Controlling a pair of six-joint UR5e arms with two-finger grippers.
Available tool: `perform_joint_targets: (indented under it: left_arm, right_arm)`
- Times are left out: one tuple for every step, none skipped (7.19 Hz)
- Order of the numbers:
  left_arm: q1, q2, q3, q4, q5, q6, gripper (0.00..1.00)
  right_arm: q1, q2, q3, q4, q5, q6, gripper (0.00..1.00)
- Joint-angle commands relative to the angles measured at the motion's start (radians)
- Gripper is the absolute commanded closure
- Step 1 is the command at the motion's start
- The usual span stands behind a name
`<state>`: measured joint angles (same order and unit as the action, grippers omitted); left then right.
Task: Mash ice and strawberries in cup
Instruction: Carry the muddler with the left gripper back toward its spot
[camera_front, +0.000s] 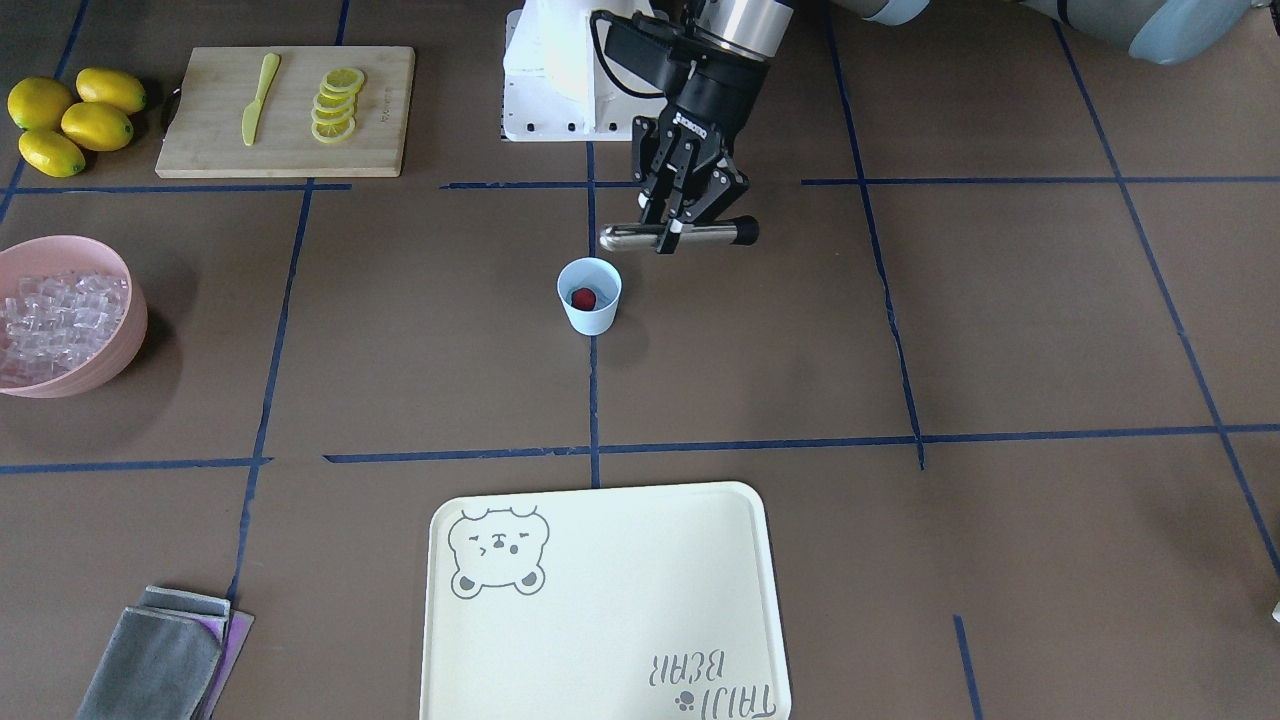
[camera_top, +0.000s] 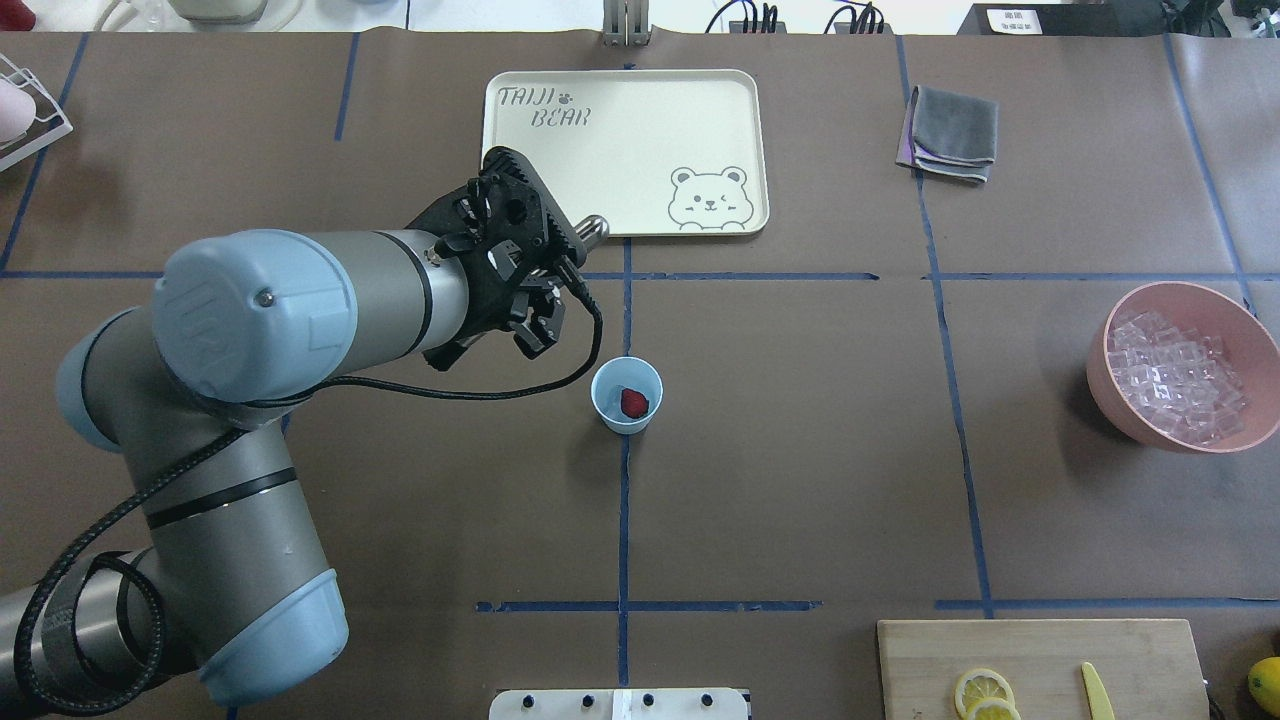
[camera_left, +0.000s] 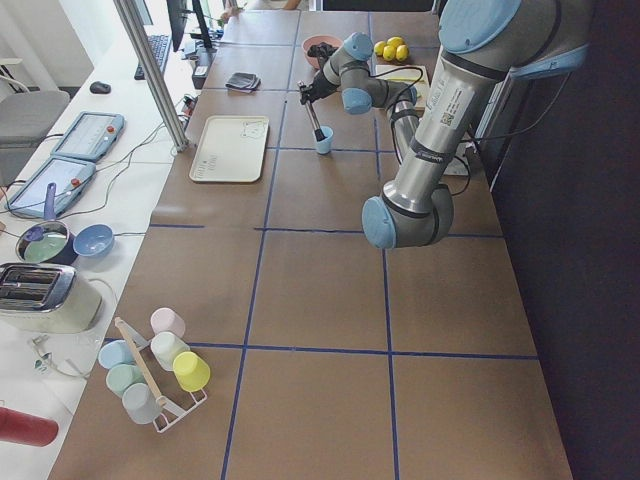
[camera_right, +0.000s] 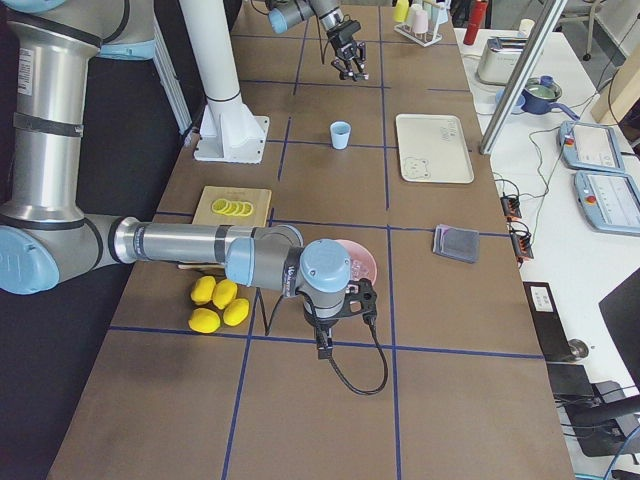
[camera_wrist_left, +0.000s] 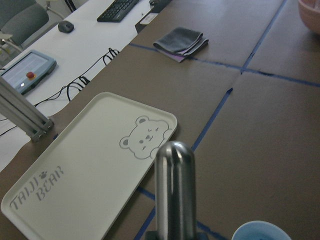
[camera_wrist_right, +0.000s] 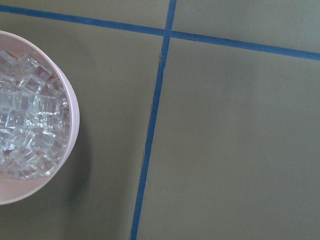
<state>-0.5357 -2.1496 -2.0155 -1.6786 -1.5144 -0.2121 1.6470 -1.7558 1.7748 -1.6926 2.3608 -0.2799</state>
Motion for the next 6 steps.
perform_joint_targets:
  left_arm:
    - [-0.145, 0.000, -0.003, 0.396, -0.090, 0.179, 1.00]
    - [-0.214, 0.000, 0.003, 0.507, -0.095, 0.235, 0.99]
    - [-0.295, 0.002, 0.017, 0.592, -0.127, 0.229, 0.99]
    - [-0.431, 0.061, 0.056, 0.590, -0.291, 0.229, 0.99]
    - [-0.569, 0.123, 0.067, 0.588, -0.435, 0.180, 0.98]
    - [-0.649, 0.193, 0.070, 0.583, -0.469, 0.148, 0.98]
  right_arm:
    - [0.001, -0.002, 0.000, 0.001, 0.000, -0.002, 0.01]
    - [0.001, -0.002, 0.000, 0.001, 0.000, -0.002, 0.01]
    - [-0.001, -0.002, 0.000, 0.001, 0.002, -0.001, 0.01]
    - [0.000, -0.002, 0.002, 0.001, 0.002, 0.001, 0.01]
    - [-0.001, -0.002, 0.003, 0.001, 0.002, 0.001, 0.01]
    - [-0.001, -0.001, 0.005, 0.001, 0.002, 0.001, 0.01]
